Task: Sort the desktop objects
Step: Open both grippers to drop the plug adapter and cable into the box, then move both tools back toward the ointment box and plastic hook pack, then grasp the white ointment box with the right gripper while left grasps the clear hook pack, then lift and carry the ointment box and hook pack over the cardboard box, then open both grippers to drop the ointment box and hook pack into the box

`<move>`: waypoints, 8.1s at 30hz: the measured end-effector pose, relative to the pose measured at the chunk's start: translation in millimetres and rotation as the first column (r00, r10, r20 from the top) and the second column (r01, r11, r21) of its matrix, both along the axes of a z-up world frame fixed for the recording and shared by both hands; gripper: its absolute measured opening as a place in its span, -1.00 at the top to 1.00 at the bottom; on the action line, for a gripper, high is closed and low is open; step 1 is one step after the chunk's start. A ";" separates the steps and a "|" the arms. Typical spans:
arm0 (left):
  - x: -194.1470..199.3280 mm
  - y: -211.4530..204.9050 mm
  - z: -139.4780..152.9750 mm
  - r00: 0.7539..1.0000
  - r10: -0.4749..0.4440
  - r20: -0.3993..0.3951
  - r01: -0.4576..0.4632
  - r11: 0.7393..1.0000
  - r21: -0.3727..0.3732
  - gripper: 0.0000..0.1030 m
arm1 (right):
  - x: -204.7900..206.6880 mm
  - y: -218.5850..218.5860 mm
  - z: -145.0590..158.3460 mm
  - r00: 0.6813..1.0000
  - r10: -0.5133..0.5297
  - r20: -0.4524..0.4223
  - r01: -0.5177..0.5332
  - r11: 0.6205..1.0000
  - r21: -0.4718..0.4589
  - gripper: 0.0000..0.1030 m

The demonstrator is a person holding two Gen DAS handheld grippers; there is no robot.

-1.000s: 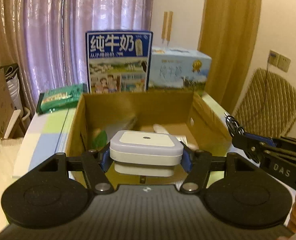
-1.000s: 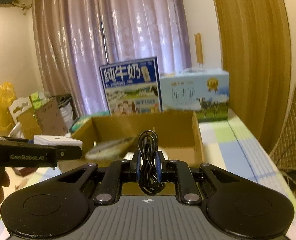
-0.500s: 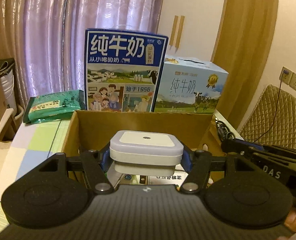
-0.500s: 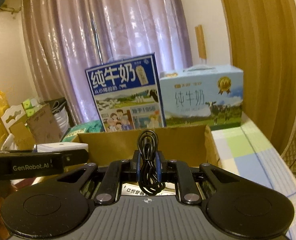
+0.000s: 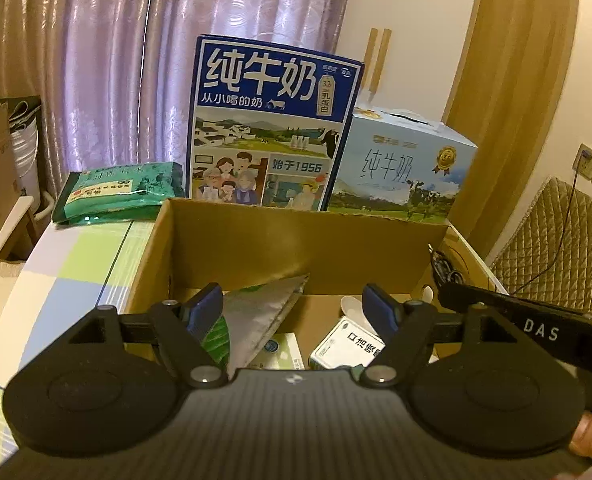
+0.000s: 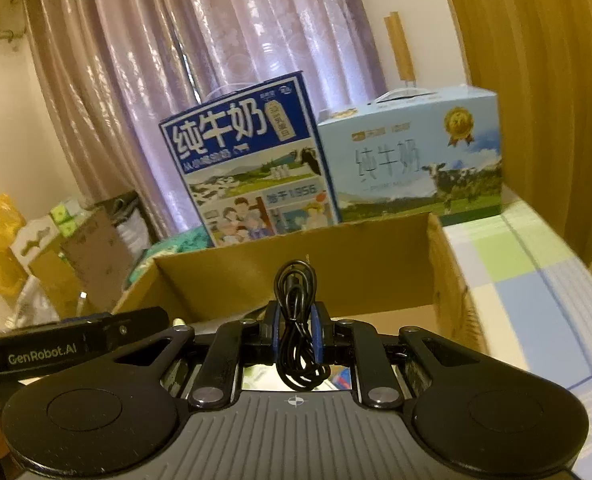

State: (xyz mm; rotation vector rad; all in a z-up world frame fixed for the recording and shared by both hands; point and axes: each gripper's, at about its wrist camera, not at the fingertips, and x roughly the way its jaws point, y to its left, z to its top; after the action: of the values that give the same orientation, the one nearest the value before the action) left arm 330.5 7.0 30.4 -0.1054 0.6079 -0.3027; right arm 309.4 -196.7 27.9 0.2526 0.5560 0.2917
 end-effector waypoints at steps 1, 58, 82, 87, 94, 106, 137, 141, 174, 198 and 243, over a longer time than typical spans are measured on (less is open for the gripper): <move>-1.9 0.9 0.0 1.000 -0.003 0.001 0.003 1.000 0.000 -0.41 | 0.3 -0.5 -1.6 1.000 0.011 0.002 -0.011 1.000 0.018 0.74; -176.0 10.6 -51.2 0.981 -0.157 -0.114 0.175 0.969 0.172 -0.83 | -156.9 -70.1 -34.1 0.989 0.109 -0.100 -0.127 0.974 -0.187 -0.96; -149.8 -44.9 -90.7 0.955 -0.242 -0.169 0.275 0.937 0.216 -0.83 | -99.5 -28.5 -101.3 0.846 0.467 -0.256 -0.532 0.765 -0.362 -0.34; -143.3 -48.1 -92.2 0.957 -0.242 -0.161 0.273 0.937 0.220 -0.83 | -91.2 -26.1 -105.1 0.849 0.438 -0.295 -0.522 0.781 -0.344 0.04; -141.3 -64.7 -103.2 0.949 -0.273 -0.158 0.304 0.923 0.236 -0.83 | -101.9 -45.7 -98.9 0.887 0.262 -0.380 -0.377 0.887 -0.268 0.31; -143.0 -79.1 -123.0 0.977 -0.175 -0.124 0.203 0.940 0.274 -0.16 | -116.4 -46.7 -96.0 0.909 0.193 -0.370 -0.303 0.915 -0.267 0.31; -220.2 -30.8 -108.5 0.987 -0.131 -0.089 0.151 0.946 0.285 -0.23 | -152.9 -9.4 -100.0 0.939 0.167 -0.302 -0.253 0.928 -0.274 -0.17; -218.0 -34.8 -111.5 0.989 -0.108 -0.098 0.132 0.948 0.290 -0.23 | -151.2 -5.9 -103.8 0.933 0.172 -0.316 -0.267 0.921 -0.285 -0.17; -215.5 -34.2 -96.6 0.987 -0.093 -0.128 0.124 0.958 0.259 0.04 | -155.9 -0.6 -93.6 0.943 0.171 -0.287 -0.250 0.931 -0.267 0.31; -129.6 -18.1 37.2 0.984 -0.043 0.172 0.011 0.983 0.182 0.04 | -122.2 10.1 28.9 0.989 0.112 0.094 -0.092 0.977 -0.190 0.31; -9.3 -16.1 3.3 0.993 0.041 0.114 -0.054 0.992 0.115 -0.23 | 6.4 -2.7 -10.3 1.000 -0.028 0.014 0.029 0.997 -0.069 -0.47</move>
State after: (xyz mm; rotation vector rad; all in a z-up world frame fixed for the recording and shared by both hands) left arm 321.1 -9.0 33.7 0.0111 0.5104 -0.2243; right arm 315.8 -199.4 17.6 0.1908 0.5482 0.2461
